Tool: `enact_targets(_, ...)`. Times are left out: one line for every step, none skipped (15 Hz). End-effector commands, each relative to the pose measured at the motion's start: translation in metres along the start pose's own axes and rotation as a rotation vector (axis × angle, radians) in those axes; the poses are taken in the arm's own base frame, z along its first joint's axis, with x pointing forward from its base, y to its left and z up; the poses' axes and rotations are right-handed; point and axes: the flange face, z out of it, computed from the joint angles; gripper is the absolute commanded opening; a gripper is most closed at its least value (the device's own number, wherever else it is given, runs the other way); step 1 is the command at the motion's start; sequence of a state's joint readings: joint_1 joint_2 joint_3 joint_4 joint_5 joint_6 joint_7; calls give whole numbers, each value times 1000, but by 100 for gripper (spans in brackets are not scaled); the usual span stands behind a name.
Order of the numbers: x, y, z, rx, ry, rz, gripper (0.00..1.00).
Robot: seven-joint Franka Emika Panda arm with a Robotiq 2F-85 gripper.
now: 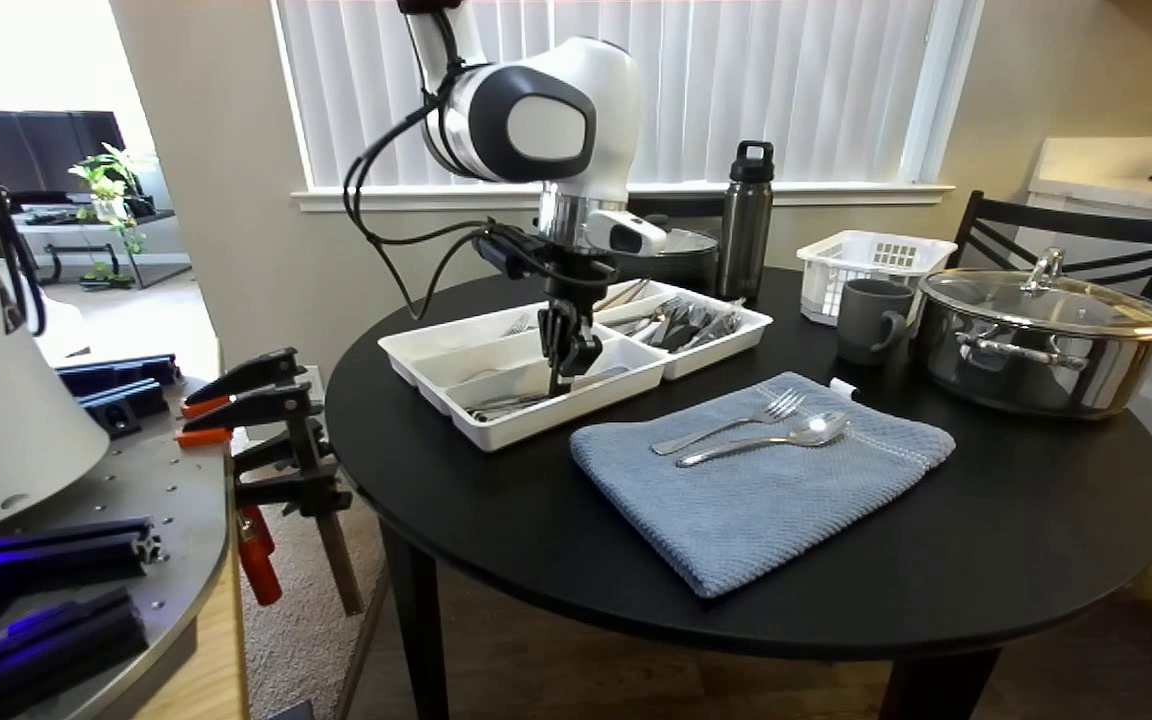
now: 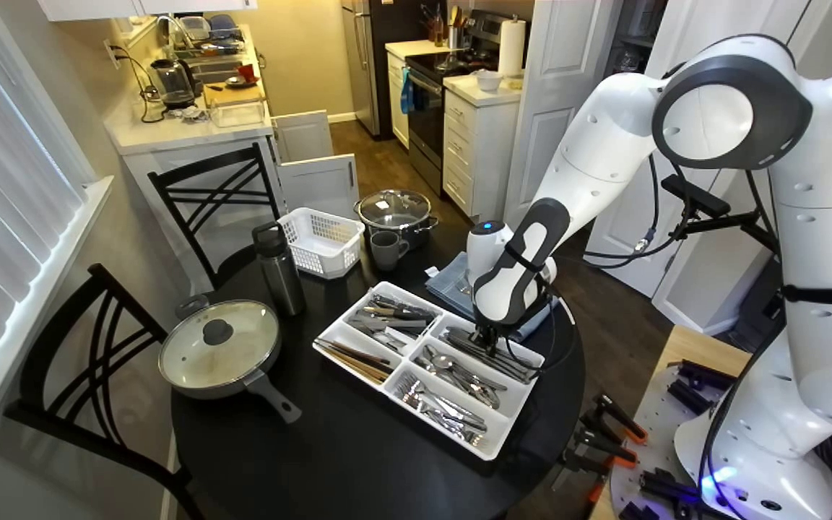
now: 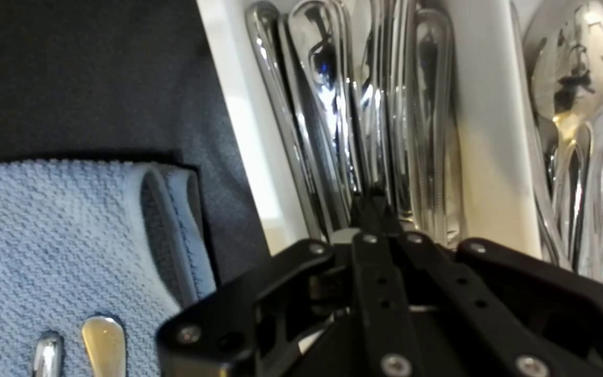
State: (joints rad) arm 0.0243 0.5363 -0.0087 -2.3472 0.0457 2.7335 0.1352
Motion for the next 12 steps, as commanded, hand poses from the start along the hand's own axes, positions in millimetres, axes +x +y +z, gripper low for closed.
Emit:
enact_targets(-2, -1, 0, -13, 17, -39, 0)
enact_targets(-2, 0, -1, -15, 16, -42, 0)
enact_targets(-1, -1, -1, -18, 16, -49, 0)
enact_targets(-1, -1, -3, -22, 16, -60, 1)
enact_targets(-1, -2, -4, -26, 17, -71, 26)
enact_targets(-1, -2, -4, -29, 18, -79, 27)
enact_targets(-1, -2, -4, -33, 19, -87, 32)
enact_targets(-1, -2, -5, -35, 19, -95, 38)
enact_targets(-1, -2, -5, -39, 19, -101, 44)
enact_targets(-1, -2, -4, -40, 20, -105, 51)
enact_targets(-2, -1, -3, -41, 19, -109, 57)
enact_targets(-2, -1, -1, -42, 17, -113, 64)
